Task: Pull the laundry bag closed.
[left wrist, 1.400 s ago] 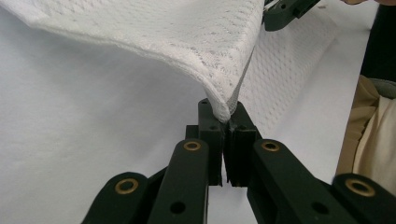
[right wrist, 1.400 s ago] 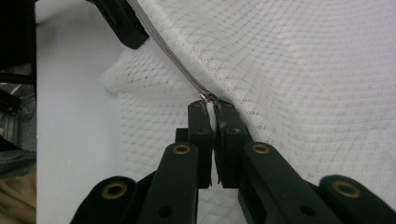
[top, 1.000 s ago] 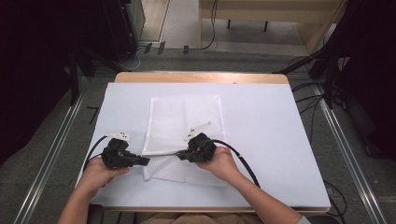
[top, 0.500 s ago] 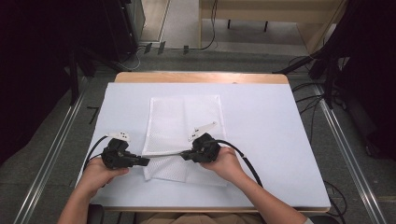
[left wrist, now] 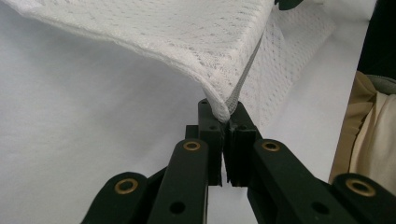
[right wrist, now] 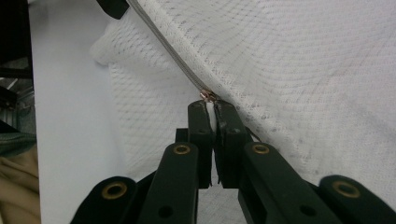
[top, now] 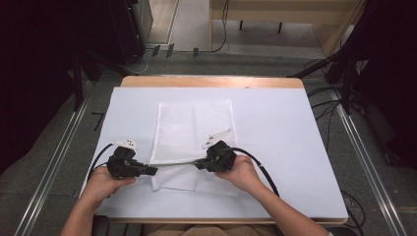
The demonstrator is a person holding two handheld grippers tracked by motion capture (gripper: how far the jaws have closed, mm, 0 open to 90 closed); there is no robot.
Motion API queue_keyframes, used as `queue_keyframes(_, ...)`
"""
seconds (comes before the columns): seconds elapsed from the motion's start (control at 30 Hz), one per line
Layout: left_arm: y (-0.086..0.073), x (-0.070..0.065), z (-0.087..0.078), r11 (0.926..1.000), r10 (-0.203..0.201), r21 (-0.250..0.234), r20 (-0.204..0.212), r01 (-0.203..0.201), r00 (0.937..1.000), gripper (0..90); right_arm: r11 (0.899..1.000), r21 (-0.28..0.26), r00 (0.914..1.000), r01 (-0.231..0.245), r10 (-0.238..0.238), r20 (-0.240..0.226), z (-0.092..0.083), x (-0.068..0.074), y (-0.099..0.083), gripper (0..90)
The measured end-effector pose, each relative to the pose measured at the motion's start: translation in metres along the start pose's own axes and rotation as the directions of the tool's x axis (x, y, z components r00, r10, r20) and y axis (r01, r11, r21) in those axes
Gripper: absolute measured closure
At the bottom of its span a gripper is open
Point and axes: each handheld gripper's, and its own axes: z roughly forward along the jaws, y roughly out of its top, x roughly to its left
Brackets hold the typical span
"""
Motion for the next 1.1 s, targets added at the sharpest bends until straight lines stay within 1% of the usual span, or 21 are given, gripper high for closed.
queue_keyframes(0.03, 0.000, 0.000, -0.001, 1.0000, 0.004, 0.001, -0.005, -0.004, 1.0000, 88.0, 1.000, 0.004, 1.0000, 0.002, -0.002, 0.008, -0.001, 0.000, -0.001, 88.3)
queue_keyframes(0.07, 0.000, 0.000, -0.001, 1.0000, 0.002, 0.001, -0.004, -0.002, 1.0000, 88.1, 1.000, 0.008, 0.9999, -0.008, 0.008, 0.012, -0.003, -0.001, -0.003, 88.3)
queue_keyframes(0.13, 0.000, 0.001, -0.001, 1.0000, 0.001, 0.006, -0.002, -0.001, 1.0000, 88.1, 1.000, 0.005, 0.9999, -0.008, 0.008, 0.013, -0.004, -0.003, -0.005, 88.3)
queue_keyframes(0.17, 0.000, 0.001, 0.000, 1.0000, -0.001, 0.003, 0.001, 0.001, 1.0000, 88.1, 1.000, 0.008, 0.9998, -0.019, 0.018, 0.013, -0.004, -0.004, -0.006, 88.3)
queue_keyframes(0.27, -0.001, 0.001, -0.001, 1.0000, -0.003, 0.005, 0.001, 0.003, 1.0000, 88.0, 1.000, 0.007, 0.9994, -0.029, 0.029, 0.018, -0.006, -0.006, -0.009, 88.3)
queue_keyframes(0.33, -0.001, 0.001, -0.001, 1.0000, -0.008, 0.004, -0.001, 0.008, 1.0000, 88.0, 1.000, 0.004, 0.9995, -0.025, 0.025, 0.018, -0.008, -0.007, -0.009, 88.3)
queue_keyframes(0.6, -0.002, 0.002, 0.000, 0.9999, -0.009, 0.011, 0.007, 0.009, 0.9999, 87.9, 0.999, 0.000, 0.9988, -0.042, 0.042, 0.027, -0.015, -0.009, -0.015, 88.2)
queue_keyframes(0.63, -0.001, 0.002, 0.000, 0.9998, -0.006, 0.017, 0.006, 0.005, 1.0000, 87.9, 0.999, -0.001, 0.9988, -0.042, 0.042, 0.026, -0.015, -0.009, -0.016, 88.3)
queue_keyframes(0.7, -0.002, 0.002, 0.000, 0.9999, -0.005, 0.013, 0.013, 0.005, 0.9999, 87.9, 0.999, 0.000, 0.9987, -0.041, 0.041, 0.028, -0.016, -0.009, -0.017, 88.3)
queue_keyframes(0.73, -0.002, 0.002, 0.001, 0.9999, 0.004, 0.010, 0.014, -0.004, 0.9999, 87.9, 0.999, -0.001, 0.9986, -0.045, 0.045, 0.027, -0.017, -0.009, -0.017, 88.2)
queue_keyframes(0.8, -0.002, 0.001, 0.001, 1.0000, 0.007, 0.007, 0.013, -0.007, 0.9999, 87.9, 0.999, -0.002, 0.9988, -0.042, 0.042, 0.026, -0.018, -0.009, -0.018, 88.2)
queue_keyframes(0.93, -0.002, 0.002, 0.000, 0.9999, 0.002, 0.014, 0.012, -0.002, 0.9999, 88.0, 0.999, -0.004, 0.9983, -0.049, 0.049, 0.031, -0.021, -0.010, -0.023, 88.3)
queue_keyframes(0.97, -0.002, 0.002, 0.000, 0.9999, 0.003, 0.015, 0.014, -0.003, 0.9999, 87.9, 0.998, -0.003, 0.9977, -0.060, 0.060, 0.032, -0.022, -0.010, -0.023, 88.3)
queue_keyframes(1.1, -0.002, 0.002, 0.001, 0.9998, 0.004, 0.017, 0.018, -0.004, 0.9998, 87.9, 0.998, -0.004, 0.9972, -0.066, 0.066, 0.037, -0.025, -0.012, -0.027, 88.2)
